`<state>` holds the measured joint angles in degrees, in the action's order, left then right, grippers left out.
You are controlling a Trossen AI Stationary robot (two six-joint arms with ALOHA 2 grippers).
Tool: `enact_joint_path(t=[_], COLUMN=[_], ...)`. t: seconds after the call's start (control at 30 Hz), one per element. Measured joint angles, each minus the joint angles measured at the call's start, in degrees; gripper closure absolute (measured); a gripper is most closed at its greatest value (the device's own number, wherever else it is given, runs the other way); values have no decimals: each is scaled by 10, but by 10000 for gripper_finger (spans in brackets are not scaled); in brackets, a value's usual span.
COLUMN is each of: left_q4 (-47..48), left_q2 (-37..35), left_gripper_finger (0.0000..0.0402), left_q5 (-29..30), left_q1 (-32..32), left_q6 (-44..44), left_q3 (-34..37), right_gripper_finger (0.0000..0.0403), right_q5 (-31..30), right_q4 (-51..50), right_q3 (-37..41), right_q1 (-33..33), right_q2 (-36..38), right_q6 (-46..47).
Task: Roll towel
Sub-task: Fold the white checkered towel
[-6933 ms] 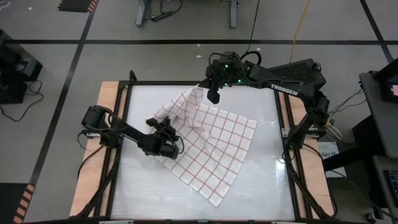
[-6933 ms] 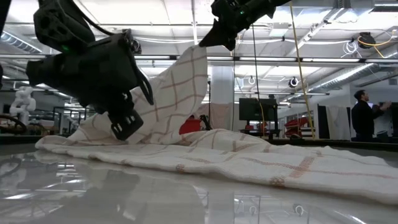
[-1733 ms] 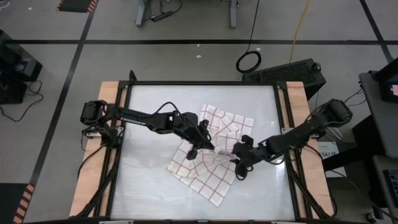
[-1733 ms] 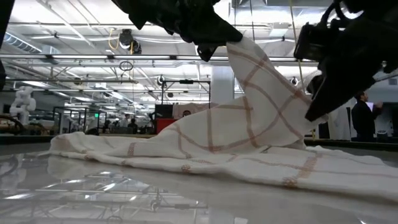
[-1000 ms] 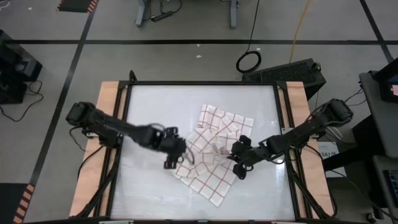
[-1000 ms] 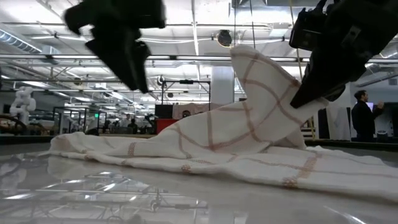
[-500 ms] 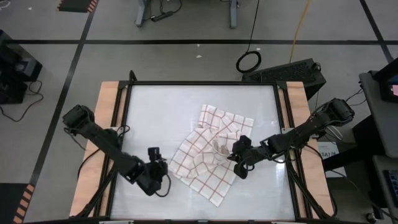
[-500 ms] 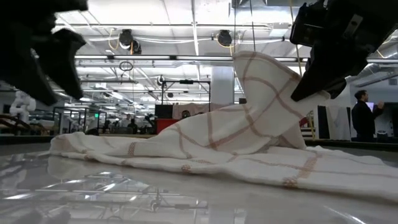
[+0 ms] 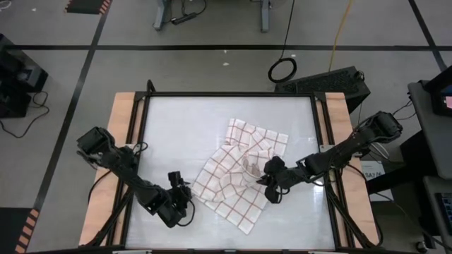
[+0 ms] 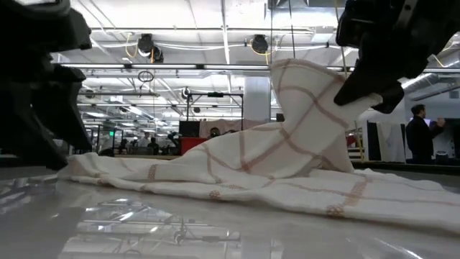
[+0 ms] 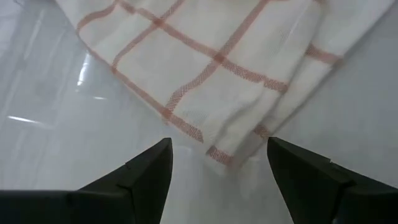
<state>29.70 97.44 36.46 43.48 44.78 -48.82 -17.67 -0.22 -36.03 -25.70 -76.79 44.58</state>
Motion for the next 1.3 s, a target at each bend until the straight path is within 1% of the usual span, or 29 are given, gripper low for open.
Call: enact_joint_path(t=[0.07,0.13,0.3,0.43,0.53,0.6,0.63,0.7,0.77,0.8,0.87,0.97,1.07,1.13,1.23,1.3], left_q4=[3,2,4,8,13,28,42,85,159,197,276,357,375,370,369,364], left_q2=[9,13,13,21,34,38,38,36,28,23,14,-2,-11,-12,-12,-12], left_gripper_finger=[138,149,203,263,324,373,386,389,388,390,394,396,395,395,395,395], left_q5=[10,19,33,32,34,50,69,125,185,212,237,249,249,245,229,217], left_q1=[0,0,0,-11,-19,-21,-22,-23,-24,-28,-39,-58,-68,-72,-75,-76], left_q6=[7,15,30,44,49,53,60,88,138,168,229,302,333,340,367,374], left_q3=[0,0,0,0,0,0,0,0,0,0,-1,-1,-1,-1,-1,-1], right_gripper_finger=[401,401,401,401,401,401,401,401,401,401,401,401,401,401,401,401], right_q5=[0,0,-1,-4,-5,-4,-4,-6,-20,-35,-75,-146,-196,-214,-217,-217], right_q4=[15,22,22,25,42,61,76,107,140,153,171,187,206,231,284,341], right_q3=[0,0,0,0,0,0,0,0,0,0,0,0,0,1,1,1], right_q1=[-5,-8,-11,-11,-11,-11,-13,-18,-27,-33,-46,-67,-87,-95,-97,-96], right_q2=[0,0,0,0,0,0,0,0,0,0,0,-2,-22,-41,-84,-120], right_q6=[-3,-6,-7,-4,3,7,9,11,11,11,13,22,31,32,37,37])
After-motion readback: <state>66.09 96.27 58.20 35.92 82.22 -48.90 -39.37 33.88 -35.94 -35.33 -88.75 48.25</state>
